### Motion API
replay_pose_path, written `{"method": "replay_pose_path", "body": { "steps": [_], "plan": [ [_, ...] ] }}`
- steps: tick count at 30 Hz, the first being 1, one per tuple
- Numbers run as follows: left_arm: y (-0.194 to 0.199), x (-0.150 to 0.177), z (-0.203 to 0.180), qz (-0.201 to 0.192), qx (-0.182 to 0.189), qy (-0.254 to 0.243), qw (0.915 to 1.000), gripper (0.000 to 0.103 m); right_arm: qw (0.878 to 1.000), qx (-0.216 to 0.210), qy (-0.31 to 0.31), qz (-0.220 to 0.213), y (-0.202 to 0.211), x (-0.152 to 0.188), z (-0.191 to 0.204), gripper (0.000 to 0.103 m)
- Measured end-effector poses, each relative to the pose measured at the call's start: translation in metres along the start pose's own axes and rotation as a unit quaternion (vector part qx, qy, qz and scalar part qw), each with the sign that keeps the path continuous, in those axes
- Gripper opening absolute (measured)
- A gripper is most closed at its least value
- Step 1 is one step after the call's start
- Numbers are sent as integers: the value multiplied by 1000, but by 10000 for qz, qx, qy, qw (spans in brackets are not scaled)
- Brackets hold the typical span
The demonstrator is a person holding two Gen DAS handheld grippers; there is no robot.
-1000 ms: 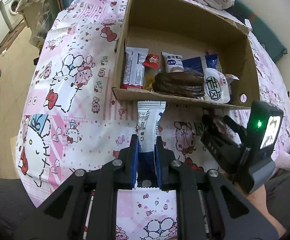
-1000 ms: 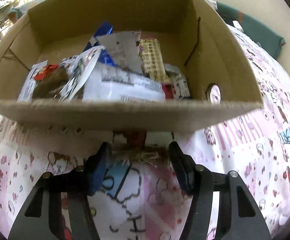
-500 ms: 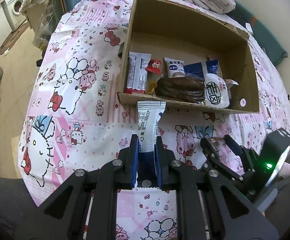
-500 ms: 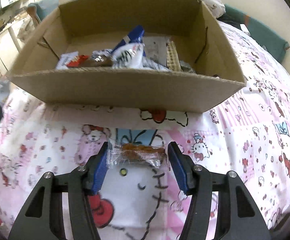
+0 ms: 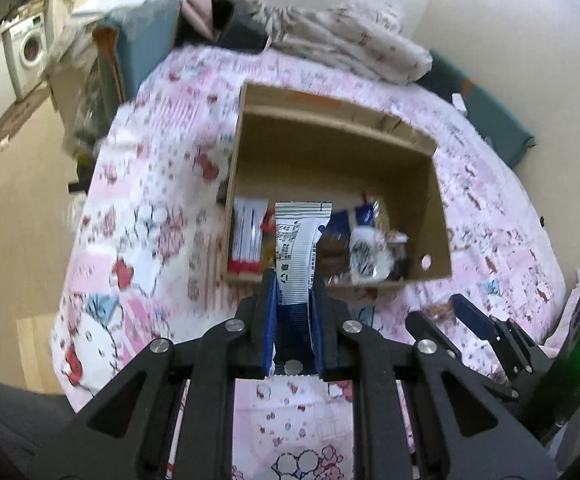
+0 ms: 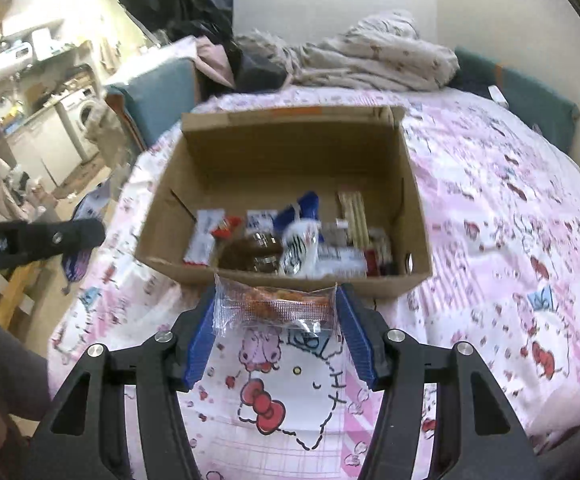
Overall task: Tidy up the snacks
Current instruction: 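Carry the white-blue packet and clear wrapped snack over the box and lower them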
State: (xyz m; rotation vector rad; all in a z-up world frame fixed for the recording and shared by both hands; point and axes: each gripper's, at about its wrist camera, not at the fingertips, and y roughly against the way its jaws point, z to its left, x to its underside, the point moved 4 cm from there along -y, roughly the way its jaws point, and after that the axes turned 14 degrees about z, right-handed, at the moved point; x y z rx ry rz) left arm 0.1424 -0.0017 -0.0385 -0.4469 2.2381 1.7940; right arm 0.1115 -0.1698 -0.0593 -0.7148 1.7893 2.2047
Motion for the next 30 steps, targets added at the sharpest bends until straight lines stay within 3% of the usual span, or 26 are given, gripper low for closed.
{"method": "replay_pose_path", "body": {
  "steps": [11,19,30],
  "plan": [
    [-13,-43,-4,113,-323,-328,9989,13,9982,-398,239,-391,20,-50,-24,60],
    [-53,-74,-9,271,-398,-402,9980,13,9927,-1084,161,-508,-11,-92,-51,60],
    [-94,-73,-7,440,-445,-475,9969,13,9960,-792,-363,195,-60,-86,-75,63]
  ]
}}
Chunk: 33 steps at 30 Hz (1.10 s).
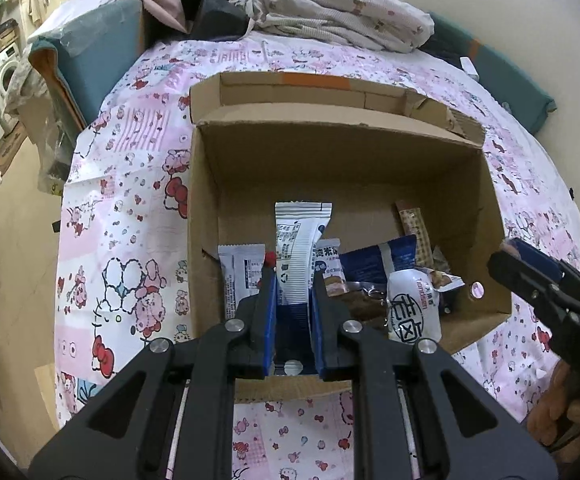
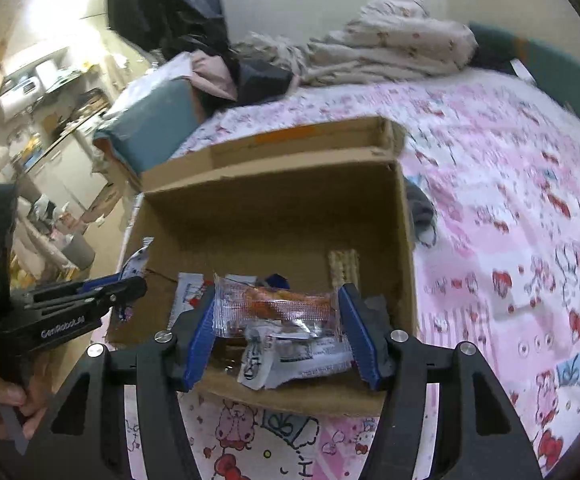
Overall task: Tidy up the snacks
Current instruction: 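Carry the white-blue packet and clear wrapped snack over the box and lower them, then open both tools to drop the two snacks into the box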
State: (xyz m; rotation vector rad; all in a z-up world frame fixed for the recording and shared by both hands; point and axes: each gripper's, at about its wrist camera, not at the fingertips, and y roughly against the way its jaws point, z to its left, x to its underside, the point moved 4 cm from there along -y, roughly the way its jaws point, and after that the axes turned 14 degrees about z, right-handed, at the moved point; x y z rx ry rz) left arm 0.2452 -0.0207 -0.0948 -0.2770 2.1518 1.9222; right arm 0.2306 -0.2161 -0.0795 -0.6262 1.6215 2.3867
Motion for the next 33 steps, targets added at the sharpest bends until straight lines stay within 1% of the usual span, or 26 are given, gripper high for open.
{"method": "replay_pose_path", "body": {
  "steps": [4,9,15,17,18,19,20,21,22,25,28,33],
  "plan": [
    [-7,2,2,81,-34,21,10000,13,9997,96,-194,119,-4,1,-8,63],
    [-9,3,0,108,-45,8,9999,13,9995,112,-255,126,-4,1,-12,63],
    [-9,6,-2,89,-42,-67,9999,14,9994,68,-331,113,-2,1,-14,69],
    [-11,6,-2,127,-64,-75,9999,23,9994,78,-328,114,-2,1,-14,70],
    [-11,7,-2,134,-62,-75,9999,38,9993,48,-349,114,-2,1,-14,77],
    [-11,7,-1,131,-56,-65,9999,57,9992,36,-375,118,-2,0,-14,88],
    [-9,8,0,97,-62,-31,9999,66,9991,33,-417,98,-1,0,-15,92],
    [-7,8,0,42,-75,-1,10000,80,9990,29,-442,79,-1,0,-16,100],
    [-4,8,0,-44,-110,37,9999,88,9989,19,-465,78,-1,0,-16,101],
    [3,9,-1,-180,-119,26,9998,90,9985,20,-531,114,-3,0,-18,101],
    [9,9,-2,-322,-171,-11,9993,90,9981,-20,-616,32,1,-2,-21,101],
    [37,9,0,-857,-363,23,9957,90,9964,-146,-728,-409,29,-5,-22,101]
  ]
}}
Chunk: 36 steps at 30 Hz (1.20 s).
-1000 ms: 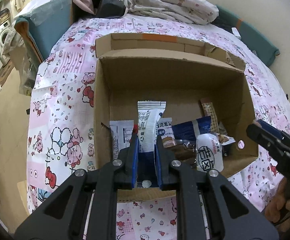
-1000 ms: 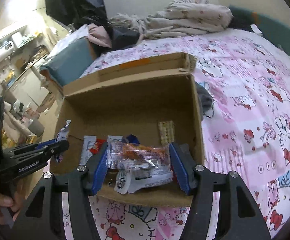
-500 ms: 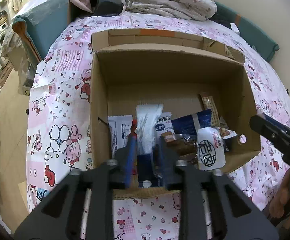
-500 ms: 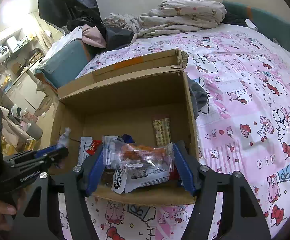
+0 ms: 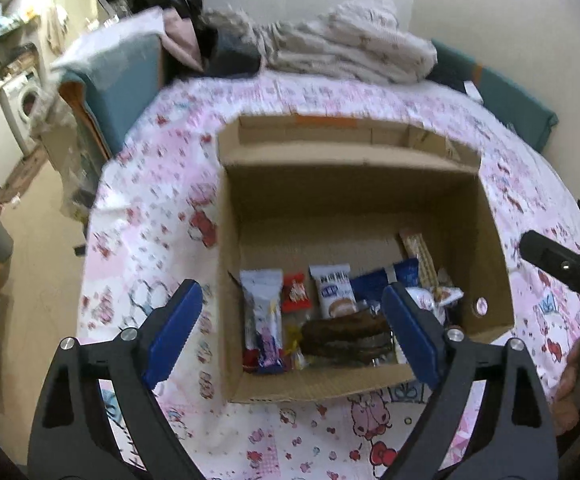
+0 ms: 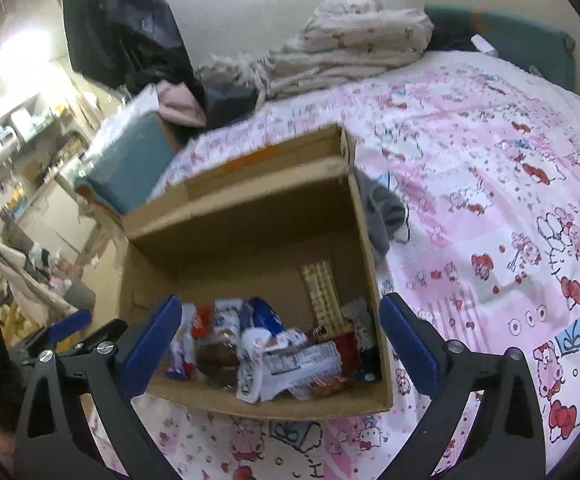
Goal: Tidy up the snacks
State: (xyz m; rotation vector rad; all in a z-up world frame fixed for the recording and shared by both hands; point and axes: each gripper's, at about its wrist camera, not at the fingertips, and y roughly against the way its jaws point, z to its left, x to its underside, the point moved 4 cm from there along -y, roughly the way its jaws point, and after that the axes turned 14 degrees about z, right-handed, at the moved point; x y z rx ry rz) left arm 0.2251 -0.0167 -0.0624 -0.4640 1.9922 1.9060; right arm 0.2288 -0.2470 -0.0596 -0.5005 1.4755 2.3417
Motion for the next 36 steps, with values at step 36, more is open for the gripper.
{"method": "replay_pose_path", "body": {
  "steps": [36],
  "plan": [
    [78,79,14,-608,-80,232,9979,103,9921,895,534,-693,70,87,51,103]
  ]
}}
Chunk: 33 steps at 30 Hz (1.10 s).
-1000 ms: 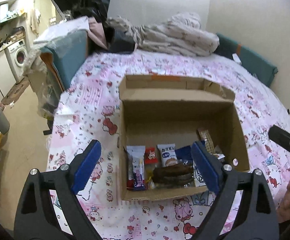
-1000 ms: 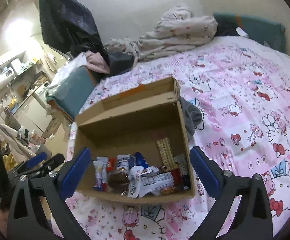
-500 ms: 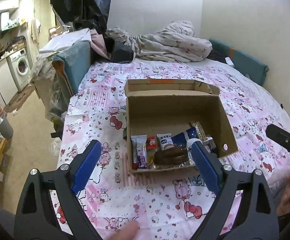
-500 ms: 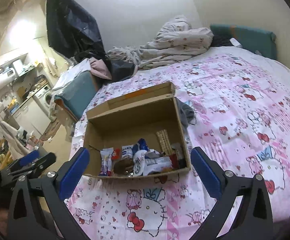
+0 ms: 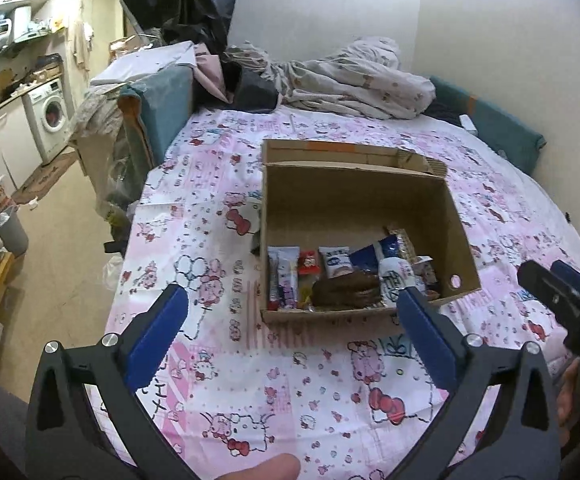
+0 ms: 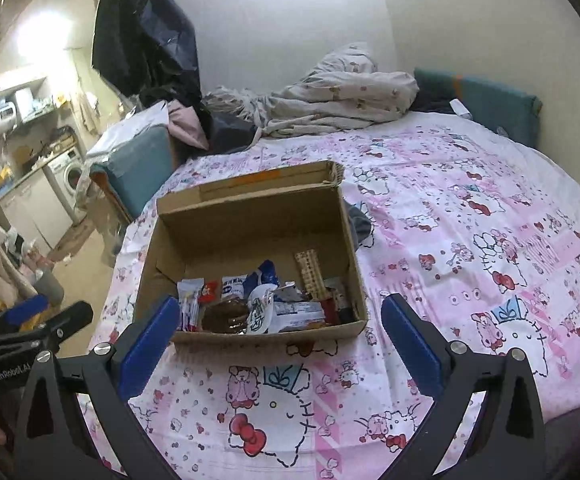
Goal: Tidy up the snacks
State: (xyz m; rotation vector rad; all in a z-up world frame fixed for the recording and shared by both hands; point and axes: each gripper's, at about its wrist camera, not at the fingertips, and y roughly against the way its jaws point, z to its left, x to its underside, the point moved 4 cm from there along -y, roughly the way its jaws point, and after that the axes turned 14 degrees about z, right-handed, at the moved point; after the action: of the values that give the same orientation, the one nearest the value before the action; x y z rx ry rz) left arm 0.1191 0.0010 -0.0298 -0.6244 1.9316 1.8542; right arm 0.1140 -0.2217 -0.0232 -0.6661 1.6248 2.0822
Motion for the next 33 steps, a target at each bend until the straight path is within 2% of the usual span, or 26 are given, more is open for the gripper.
{"method": "replay_pose_path", "body": {
  "steps": [9,33],
  "plan": [
    [-2,0,6,71,106,127,9998,103,9999,74,117,85,-9,2,6,103],
    [-2,1,-2,110,247,56,9996,103,9998,151,47,133,-13,2,1,103]
  ]
}}
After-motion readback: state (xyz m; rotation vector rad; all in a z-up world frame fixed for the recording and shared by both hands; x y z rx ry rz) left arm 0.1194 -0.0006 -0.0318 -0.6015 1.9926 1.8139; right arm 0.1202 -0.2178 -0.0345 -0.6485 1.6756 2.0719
